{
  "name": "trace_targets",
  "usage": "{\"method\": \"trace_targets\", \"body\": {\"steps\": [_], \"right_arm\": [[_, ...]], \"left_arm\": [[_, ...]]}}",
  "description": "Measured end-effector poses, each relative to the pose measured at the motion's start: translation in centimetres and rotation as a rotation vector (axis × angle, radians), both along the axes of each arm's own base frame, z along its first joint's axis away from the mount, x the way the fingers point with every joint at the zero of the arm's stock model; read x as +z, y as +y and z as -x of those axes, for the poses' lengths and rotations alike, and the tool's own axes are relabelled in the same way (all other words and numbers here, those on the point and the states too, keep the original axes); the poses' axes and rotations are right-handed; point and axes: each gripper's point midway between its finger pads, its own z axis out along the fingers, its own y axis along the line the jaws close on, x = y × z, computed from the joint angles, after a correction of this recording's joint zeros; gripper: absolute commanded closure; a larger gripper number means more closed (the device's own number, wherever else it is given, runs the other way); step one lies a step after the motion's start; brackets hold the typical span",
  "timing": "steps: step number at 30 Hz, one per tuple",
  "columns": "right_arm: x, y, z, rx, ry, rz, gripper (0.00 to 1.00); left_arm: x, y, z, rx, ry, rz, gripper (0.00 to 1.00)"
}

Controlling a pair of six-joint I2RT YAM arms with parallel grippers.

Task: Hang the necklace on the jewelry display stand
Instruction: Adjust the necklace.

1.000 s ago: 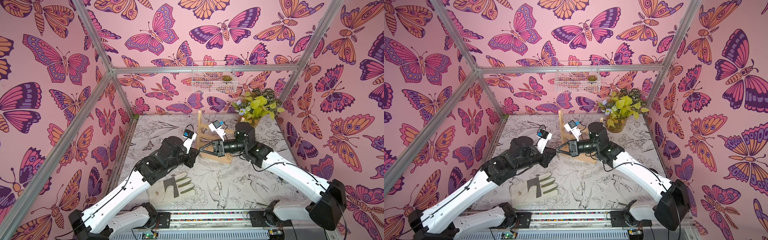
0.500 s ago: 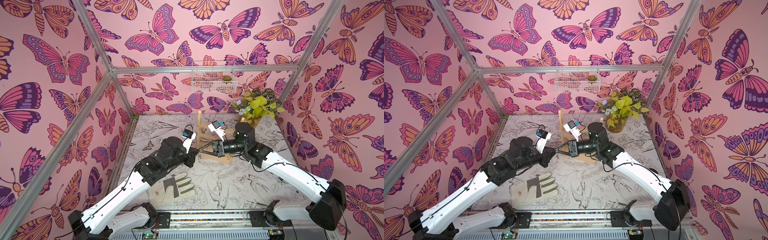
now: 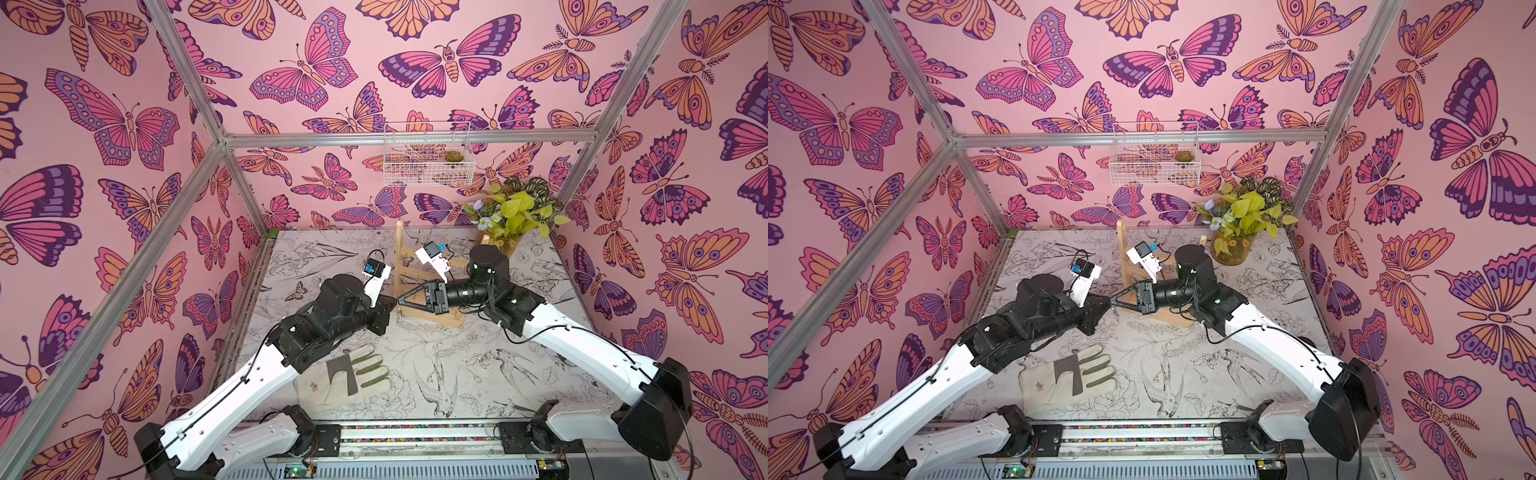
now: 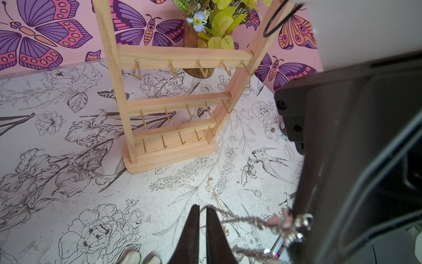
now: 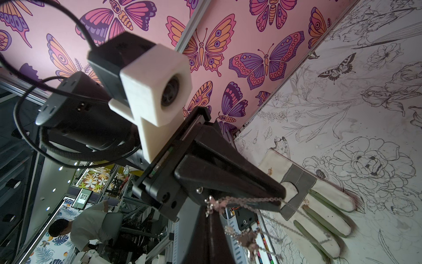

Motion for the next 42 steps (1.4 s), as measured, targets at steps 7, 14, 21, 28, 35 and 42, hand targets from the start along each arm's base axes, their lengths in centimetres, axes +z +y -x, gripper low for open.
{"method": "trace_targets", "body": {"steps": [7, 14, 21, 28, 35, 42], "right_arm": [[-0.1, 0.15, -0.04, 0.002, 0.0, 0.0, 1.0], [-0.21, 0.21, -0.11, 0.002, 0.001, 0.001, 1.0], [-0.21, 0.21, -0.11, 0.002, 0.001, 0.001, 1.0], [-0.26, 0.23, -0.18, 0.0, 0.002, 0.002, 1.0], [-0.55, 0.37, -0.29, -0.001, 0.007, 0.008, 1.0], [-0.89, 0.71, -0.08, 0.009, 0.014, 0.014, 1.0]], "left_arm": [[0.03, -0.05, 0.02, -0.001, -0.006, 0.011, 0.87], [-0.02, 0.11, 0.22, 0.002, -0.004, 0.021, 0.85], [-0.36, 0.27, 0.39, 0.005, 0.004, 0.022, 0.84], [-0.27, 0.41, 0.63, 0.002, 0.0, 0.028, 0.82], [-0.22, 0.42, 0.73, -0.001, -0.002, 0.032, 0.82], [0.23, 0.18, 0.66, -0.009, -0.014, 0.049, 0.82]]}}
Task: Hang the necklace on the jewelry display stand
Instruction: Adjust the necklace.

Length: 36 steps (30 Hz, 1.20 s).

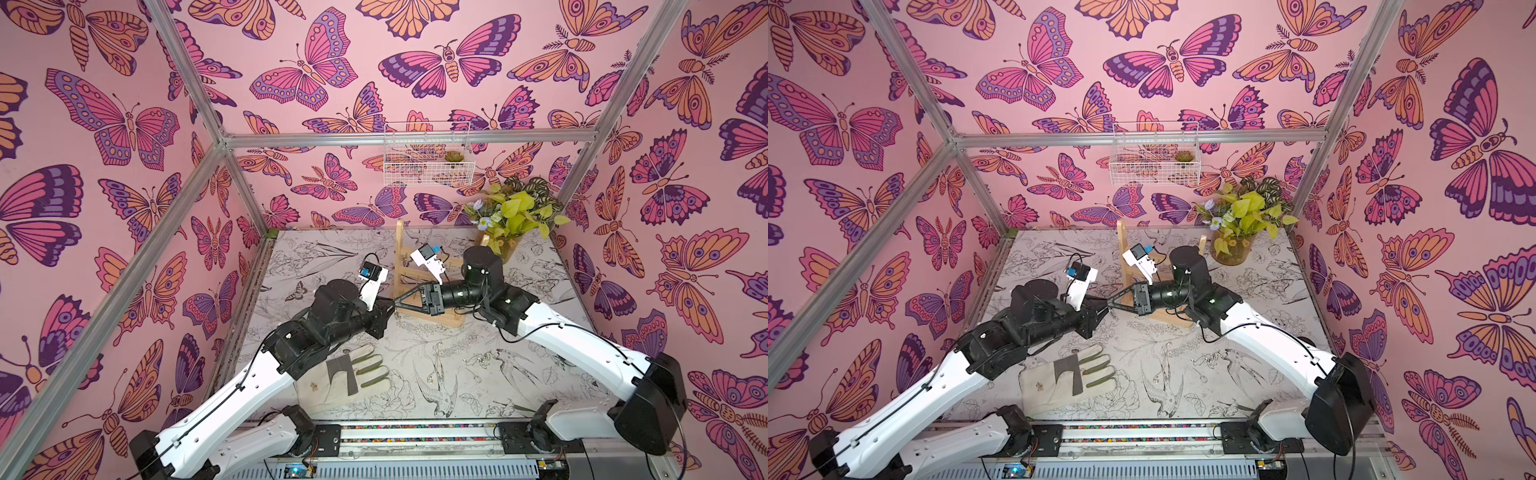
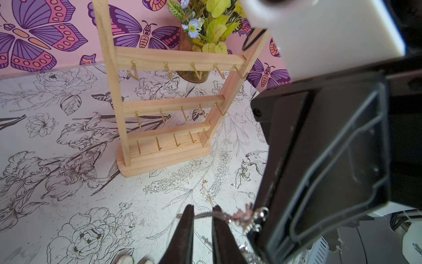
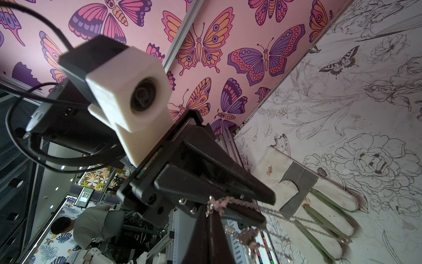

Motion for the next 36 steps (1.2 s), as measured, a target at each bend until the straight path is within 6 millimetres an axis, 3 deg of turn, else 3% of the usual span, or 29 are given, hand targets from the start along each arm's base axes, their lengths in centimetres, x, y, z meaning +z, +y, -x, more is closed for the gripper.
{"method": "trace_targets", "body": {"steps": [12, 36], "right_arm": [[0.43, 0.03, -0.04, -0.001, -0.009, -0.003, 1.0], [0.08, -0.15, -0.19, -0.015, -0.013, 0.028, 1.0]], "left_arm": [[0.03, -0.05, 0.01, -0.003, -0.002, 0.002, 0.87], [-0.42, 0.06, 0.02, 0.0, 0.009, -0.015, 0.86]]}}
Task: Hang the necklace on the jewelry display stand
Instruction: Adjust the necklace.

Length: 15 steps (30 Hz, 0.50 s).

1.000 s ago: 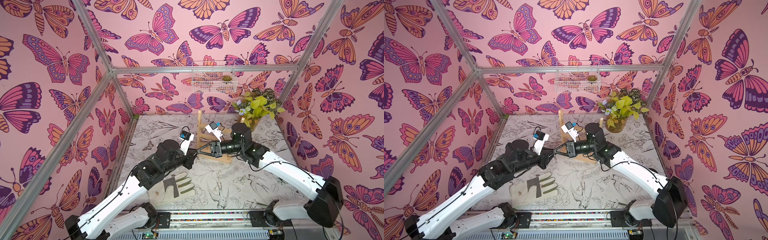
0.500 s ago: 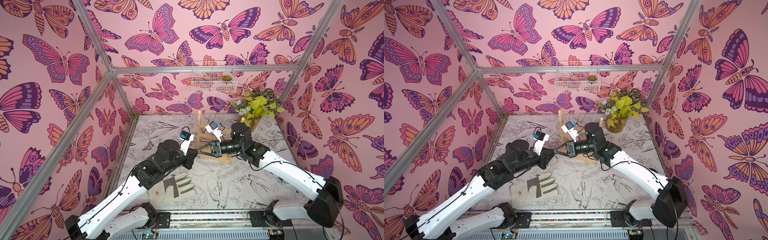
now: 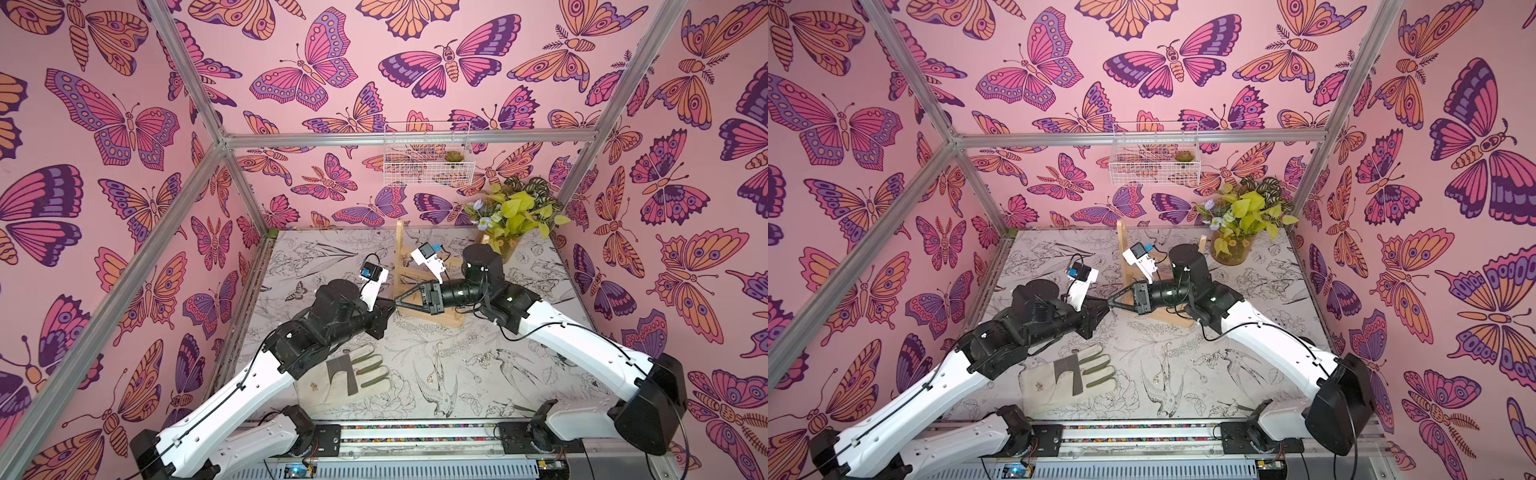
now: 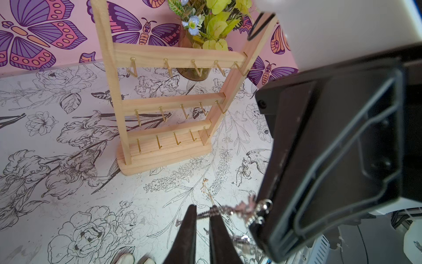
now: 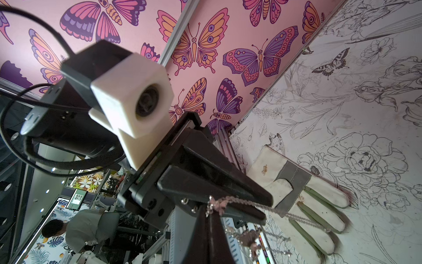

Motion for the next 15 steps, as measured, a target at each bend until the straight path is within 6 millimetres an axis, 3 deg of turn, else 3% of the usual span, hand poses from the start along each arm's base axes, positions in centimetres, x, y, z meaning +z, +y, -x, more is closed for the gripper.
{"method": "trace_targets", "body": {"steps": [15], "right_arm": [[-0.14, -0.16, -0.19, -0.015, -0.007, 0.011, 1.0]], "left_arm": [[-0.47, 0.14, -0.03, 0.006, 0.012, -0.016, 0.87]]}}
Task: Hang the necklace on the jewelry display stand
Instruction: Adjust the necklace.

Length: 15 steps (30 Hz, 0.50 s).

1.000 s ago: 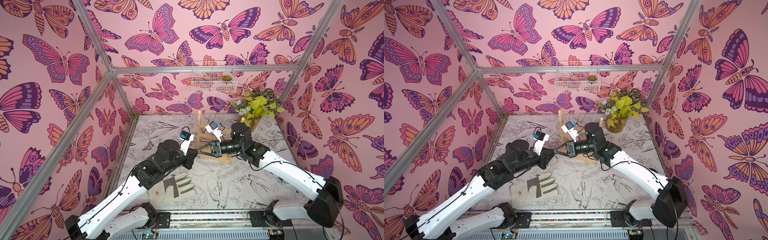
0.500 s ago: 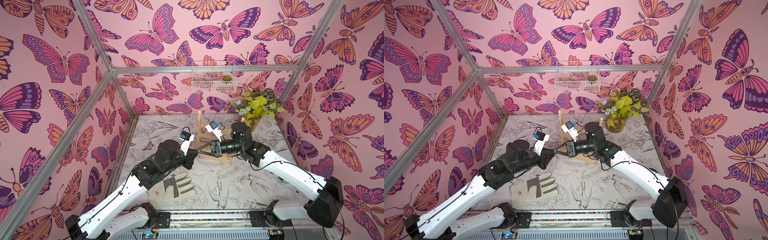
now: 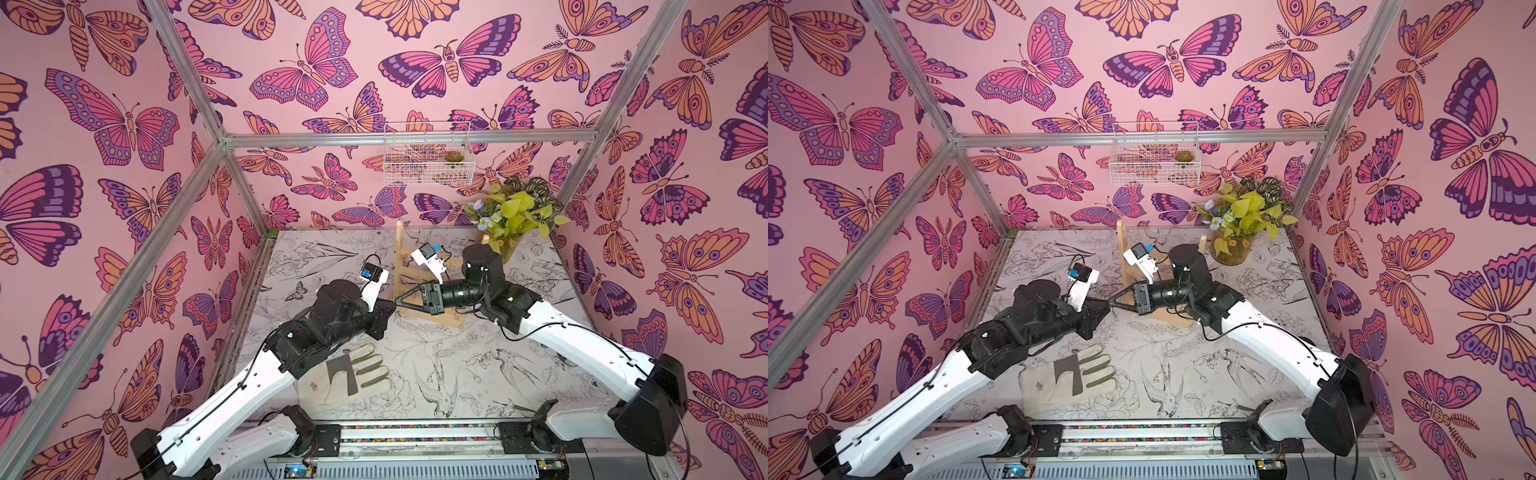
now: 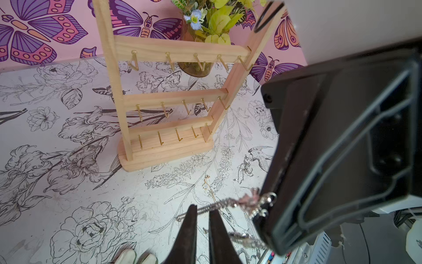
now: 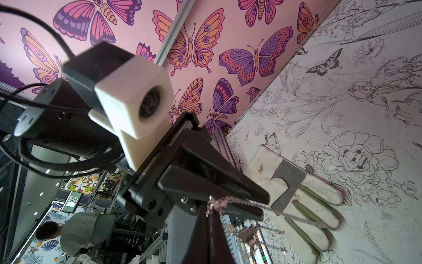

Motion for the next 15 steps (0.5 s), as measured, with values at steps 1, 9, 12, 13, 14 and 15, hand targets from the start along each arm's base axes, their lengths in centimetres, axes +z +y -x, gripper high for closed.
{"method": "trace_targets", "body": {"steps": [1, 9, 12, 13, 14, 15], "right_arm": [[0.03, -0.02, -0.01, -0.001, -0.001, -0.001, 1.0], [0.04, -0.02, -0.01, -0.001, 0.0, -0.001, 1.0], [0.05, -0.01, -0.01, -0.001, -0.001, -0.001, 1.0], [0.05, -0.01, -0.01, -0.001, -0.001, -0.001, 1.0], [0.06, -0.01, -0.01, -0.001, -0.001, -0.001, 1.0], [0.05, -0.01, -0.01, -0.001, -0.001, -0.001, 1.0]], "left_arm": [[0.0, 0.03, -0.03, 0.002, -0.001, -0.001, 0.87], [-0.14, 0.04, -0.15, 0.007, 0.001, -0.005, 0.88], [-0.16, 0.03, -0.15, 0.007, 0.002, -0.006, 0.88], [-0.16, 0.04, -0.15, 0.007, 0.001, -0.006, 0.88], [-0.16, 0.06, -0.18, 0.009, 0.001, -0.007, 0.89], [-0.16, 0.07, -0.19, 0.009, 0.001, -0.007, 0.89]]}}
